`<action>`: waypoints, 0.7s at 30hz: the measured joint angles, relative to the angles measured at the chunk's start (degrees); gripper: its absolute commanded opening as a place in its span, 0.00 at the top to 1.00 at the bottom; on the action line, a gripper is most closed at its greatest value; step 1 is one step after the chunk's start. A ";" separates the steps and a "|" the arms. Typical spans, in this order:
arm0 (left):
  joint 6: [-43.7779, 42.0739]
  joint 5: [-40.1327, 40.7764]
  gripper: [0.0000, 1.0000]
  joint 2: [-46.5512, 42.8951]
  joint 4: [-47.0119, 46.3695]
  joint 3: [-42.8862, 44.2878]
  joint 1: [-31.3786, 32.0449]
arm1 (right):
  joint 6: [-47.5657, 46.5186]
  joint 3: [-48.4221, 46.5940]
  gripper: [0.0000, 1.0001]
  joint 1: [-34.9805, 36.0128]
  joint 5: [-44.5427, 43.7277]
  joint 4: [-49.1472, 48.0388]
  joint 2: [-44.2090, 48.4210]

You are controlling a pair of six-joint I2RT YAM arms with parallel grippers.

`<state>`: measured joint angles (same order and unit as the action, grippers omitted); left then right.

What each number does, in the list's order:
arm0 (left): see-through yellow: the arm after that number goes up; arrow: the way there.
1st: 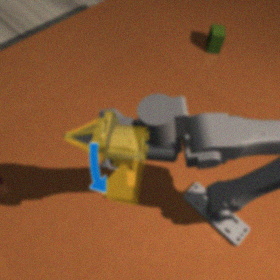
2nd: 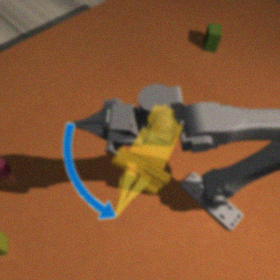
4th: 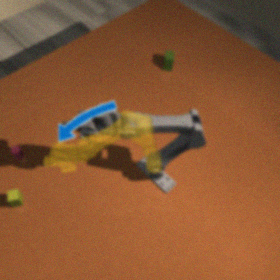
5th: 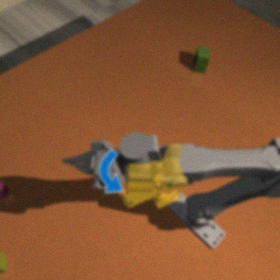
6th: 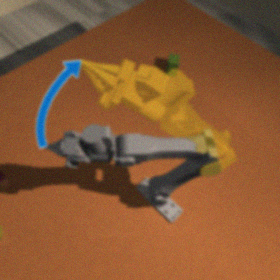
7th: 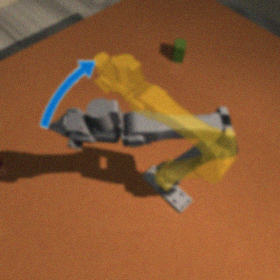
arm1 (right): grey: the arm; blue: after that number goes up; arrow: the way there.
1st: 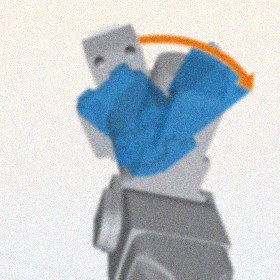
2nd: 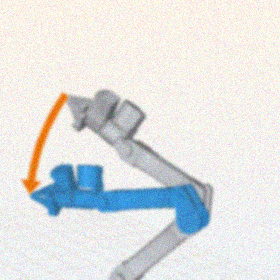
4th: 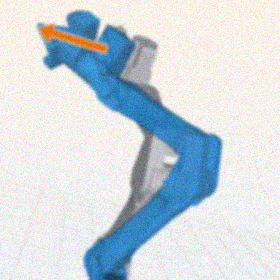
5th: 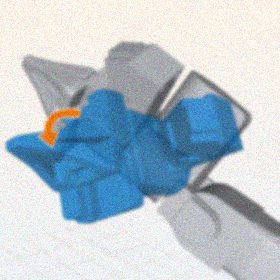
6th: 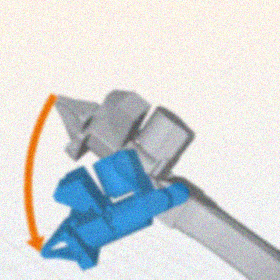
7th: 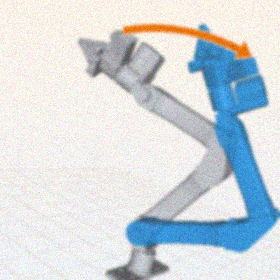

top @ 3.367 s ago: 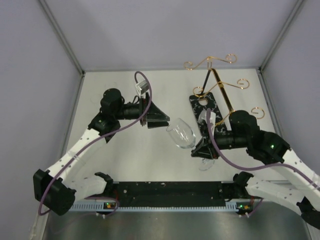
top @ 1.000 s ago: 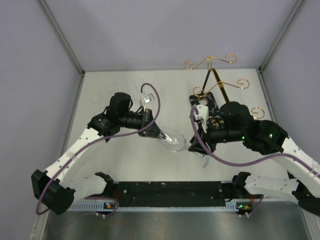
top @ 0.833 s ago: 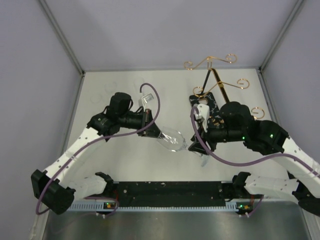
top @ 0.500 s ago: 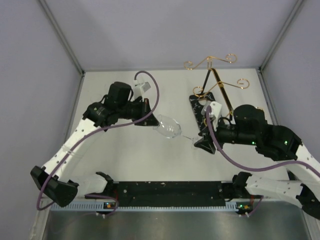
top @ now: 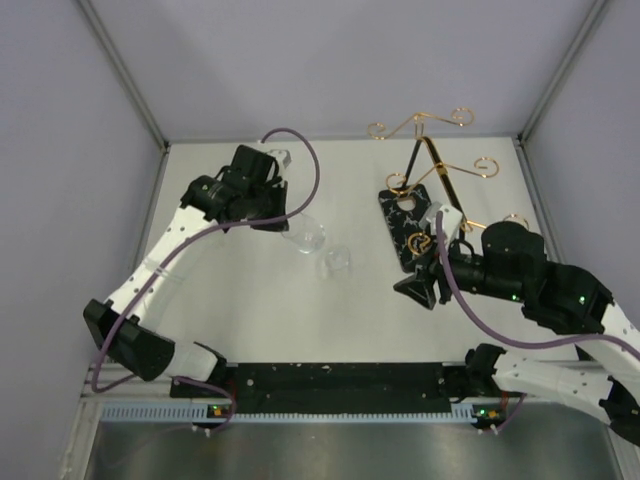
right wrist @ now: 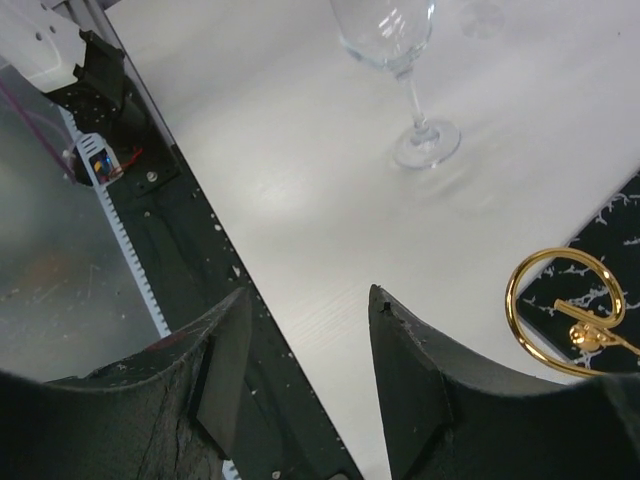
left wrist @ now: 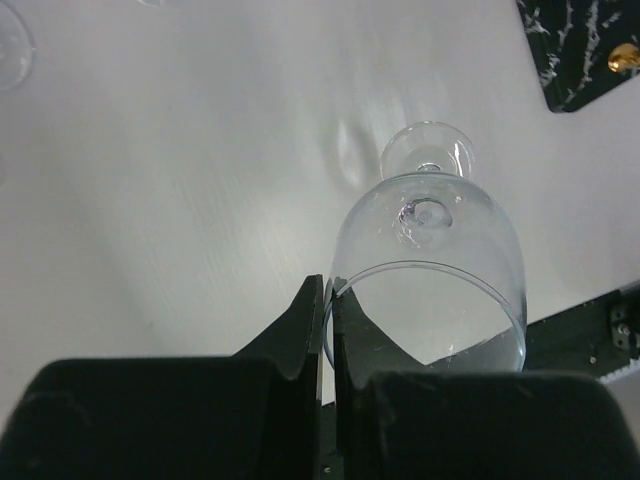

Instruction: Take the wine glass off the wine glass rack

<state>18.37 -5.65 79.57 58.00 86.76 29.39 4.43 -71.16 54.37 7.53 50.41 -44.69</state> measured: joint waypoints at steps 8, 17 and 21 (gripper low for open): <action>-1.79 5.60 1.00 4.74 0.92 5.92 -6.56 | 3.52 4.04 0.48 0.00 -1.40 -2.60 0.00; -1.90 11.08 1.00 12.94 2.08 12.85 -9.92 | 6.43 8.13 0.45 0.00 -1.99 -5.51 0.55; -1.99 14.73 1.00 16.57 2.95 15.58 -10.23 | 6.75 9.62 0.44 0.00 -2.12 -6.19 1.25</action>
<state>16.38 9.08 96.14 60.95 102.35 19.16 11.18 -61.54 54.37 5.41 44.23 -43.44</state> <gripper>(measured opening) 0.047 0.554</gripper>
